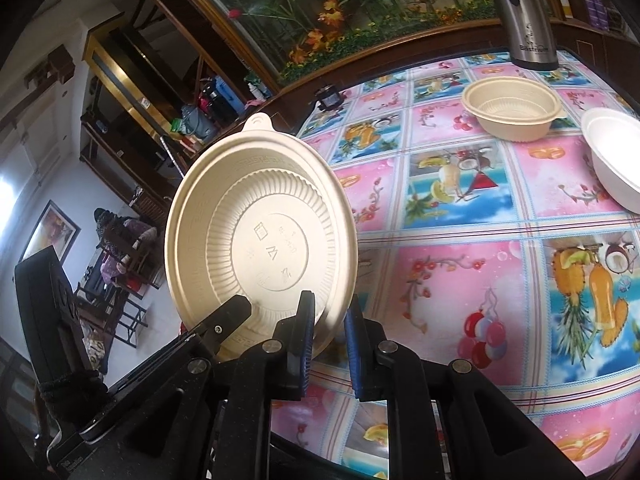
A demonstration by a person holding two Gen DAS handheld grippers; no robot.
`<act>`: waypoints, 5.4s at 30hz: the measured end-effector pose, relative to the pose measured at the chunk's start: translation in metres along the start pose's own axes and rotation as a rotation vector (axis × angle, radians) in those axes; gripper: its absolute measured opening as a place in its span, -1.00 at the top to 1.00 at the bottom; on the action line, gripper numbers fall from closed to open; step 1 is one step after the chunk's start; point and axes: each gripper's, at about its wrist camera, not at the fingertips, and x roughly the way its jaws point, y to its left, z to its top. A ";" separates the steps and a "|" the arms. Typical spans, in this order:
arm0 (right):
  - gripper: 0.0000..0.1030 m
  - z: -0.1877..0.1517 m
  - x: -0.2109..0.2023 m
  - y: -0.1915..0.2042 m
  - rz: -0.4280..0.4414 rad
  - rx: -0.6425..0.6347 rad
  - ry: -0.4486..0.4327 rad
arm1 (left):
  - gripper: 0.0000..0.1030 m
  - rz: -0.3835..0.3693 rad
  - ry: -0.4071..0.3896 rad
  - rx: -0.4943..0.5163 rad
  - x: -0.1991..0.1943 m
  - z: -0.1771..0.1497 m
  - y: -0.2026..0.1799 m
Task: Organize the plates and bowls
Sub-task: 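Lift the beige plate with the left tool and carry it over the stack, then lower the beige plate onto the white foam plate and open the left tool, then move the left tool to another beige plate and grasp its rim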
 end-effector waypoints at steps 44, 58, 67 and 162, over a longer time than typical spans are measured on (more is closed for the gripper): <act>0.72 -0.010 0.052 0.082 0.056 -0.198 0.147 | 0.65 0.089 0.012 -0.143 -0.011 -0.002 0.069; 0.71 -0.006 0.064 0.086 0.041 -0.204 0.206 | 0.63 0.064 0.083 -0.131 -0.002 0.005 0.080; 0.70 -0.015 0.067 0.081 0.032 -0.192 0.236 | 0.61 0.056 0.123 -0.120 0.003 -0.003 0.082; -1.00 0.233 0.019 -0.251 -0.239 0.232 0.222 | -0.61 -0.169 0.396 0.167 0.204 0.127 -0.238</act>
